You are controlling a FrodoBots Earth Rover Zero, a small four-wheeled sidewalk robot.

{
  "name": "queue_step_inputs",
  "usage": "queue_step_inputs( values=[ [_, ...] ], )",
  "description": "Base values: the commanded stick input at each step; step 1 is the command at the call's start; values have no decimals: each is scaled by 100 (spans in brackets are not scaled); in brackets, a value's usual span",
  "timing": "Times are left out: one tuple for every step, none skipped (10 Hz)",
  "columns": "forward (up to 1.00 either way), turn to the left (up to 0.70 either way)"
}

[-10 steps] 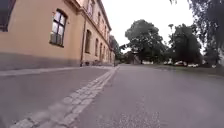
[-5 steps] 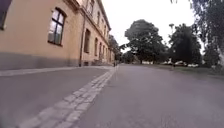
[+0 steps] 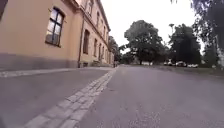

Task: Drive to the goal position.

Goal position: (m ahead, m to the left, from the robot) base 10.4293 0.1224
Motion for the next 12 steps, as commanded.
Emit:
queue_step_inputs(
  values=[
    [45,0],
    [45,0],
    [45,0],
    [45,0],
    [45,0],
    [45,0],
    [45,0],
    [45,0],
    [45,-14],
    [45,-19],
    [45,-20],
    [45,-20]
  ],
)
